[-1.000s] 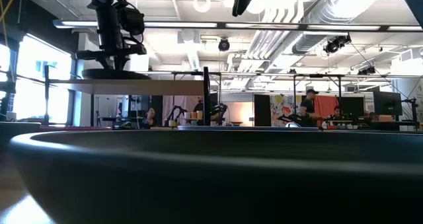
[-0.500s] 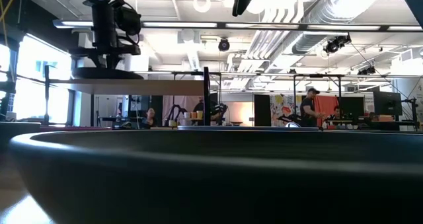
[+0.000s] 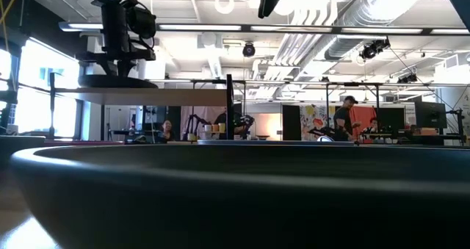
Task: Place and stack plates onto a shelf
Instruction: Put the top right black plate on the shelf, then stack the blue plate on top of the black plate on the shelf
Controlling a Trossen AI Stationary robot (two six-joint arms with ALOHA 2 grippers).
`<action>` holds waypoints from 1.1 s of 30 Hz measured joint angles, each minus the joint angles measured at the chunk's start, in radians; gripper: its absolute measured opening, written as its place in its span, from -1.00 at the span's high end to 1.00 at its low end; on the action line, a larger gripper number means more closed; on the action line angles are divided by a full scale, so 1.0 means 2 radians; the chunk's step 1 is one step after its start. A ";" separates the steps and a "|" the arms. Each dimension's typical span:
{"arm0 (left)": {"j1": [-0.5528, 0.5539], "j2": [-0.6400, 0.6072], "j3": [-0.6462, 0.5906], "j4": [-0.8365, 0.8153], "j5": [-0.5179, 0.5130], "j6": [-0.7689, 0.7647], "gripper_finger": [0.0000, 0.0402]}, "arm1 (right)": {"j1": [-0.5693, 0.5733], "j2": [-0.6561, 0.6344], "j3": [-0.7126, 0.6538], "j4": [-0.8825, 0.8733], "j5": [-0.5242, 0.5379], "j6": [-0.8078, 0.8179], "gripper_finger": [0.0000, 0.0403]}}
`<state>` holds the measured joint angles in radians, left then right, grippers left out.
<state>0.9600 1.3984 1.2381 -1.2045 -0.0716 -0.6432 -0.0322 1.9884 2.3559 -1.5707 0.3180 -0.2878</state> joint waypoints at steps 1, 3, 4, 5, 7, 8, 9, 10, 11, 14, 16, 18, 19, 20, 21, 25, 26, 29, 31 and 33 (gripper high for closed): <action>0.000 -0.003 0.000 0.000 0.000 0.002 0.79 | 0.000 0.000 0.000 0.000 0.000 0.000 0.22; 0.000 -0.011 0.000 0.004 0.000 0.005 0.79 | 0.000 0.000 0.000 0.000 0.000 0.000 0.22; 0.000 -0.016 0.000 0.008 0.000 0.009 0.79 | 0.000 0.000 0.000 0.000 0.000 0.000 0.22; 0.000 -0.022 0.000 0.014 0.000 0.012 0.79 | 0.000 0.000 0.000 0.000 0.000 0.000 0.22; 0.000 -0.038 0.000 0.021 0.001 0.011 0.79 | 0.000 0.000 0.000 0.000 0.000 0.000 0.22; 0.000 -0.048 0.000 0.024 0.006 0.010 0.79 | 0.000 0.000 0.000 0.000 0.000 0.000 0.22; 0.000 -0.057 0.001 0.029 0.015 0.010 0.79 | 0.000 0.000 0.000 0.000 0.000 0.000 0.22; -0.002 -0.066 0.001 0.032 0.028 0.010 0.79 | 0.000 0.000 0.000 0.000 0.000 0.000 0.22; -0.006 -0.075 0.001 0.035 0.040 0.010 0.79 | 0.000 0.000 0.000 0.000 0.000 0.000 0.22; -0.027 -0.098 0.001 0.043 0.084 0.015 0.79 | 0.000 0.000 0.000 0.000 -0.018 0.013 0.22; -0.046 -0.113 0.001 0.041 0.110 0.026 0.79 | 0.000 0.000 0.000 0.000 -0.034 0.036 0.22; -0.073 -0.125 0.001 0.041 0.128 0.033 0.79 | 0.000 0.000 0.000 0.000 -0.044 0.061 0.22; -0.089 -0.130 0.001 0.041 0.138 0.035 0.79 | 0.000 0.000 0.000 0.000 -0.044 0.074 0.22; -0.106 -0.135 0.001 0.041 0.147 0.035 0.79 | 0.000 0.000 0.000 0.000 -0.044 0.088 0.22; -0.122 -0.139 0.001 0.041 0.157 0.036 0.79 | 0.000 0.000 0.000 0.000 -0.045 0.104 0.22; -0.194 -0.153 0.001 0.041 0.171 0.048 0.79 | 0.000 0.000 0.000 0.000 -0.075 0.172 0.22; -0.213 -0.154 0.001 0.041 0.171 0.051 0.79 | 0.000 0.000 -0.001 0.000 -0.085 0.188 0.22; -0.267 -0.156 0.001 0.041 0.170 0.052 0.79 | 0.003 0.000 -0.020 0.000 -0.110 0.236 0.22; -0.301 -0.156 0.001 0.041 0.170 0.052 0.79 | 0.008 0.000 -0.038 0.000 -0.126 0.259 0.22; -0.333 -0.156 0.001 0.041 0.170 0.054 0.79 | 0.017 0.000 -0.064 0.000 -0.137 0.273 0.22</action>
<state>0.2944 1.0874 1.2404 -1.1233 0.2685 -0.5353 0.0012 1.9884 2.2283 -1.5706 0.0444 0.2578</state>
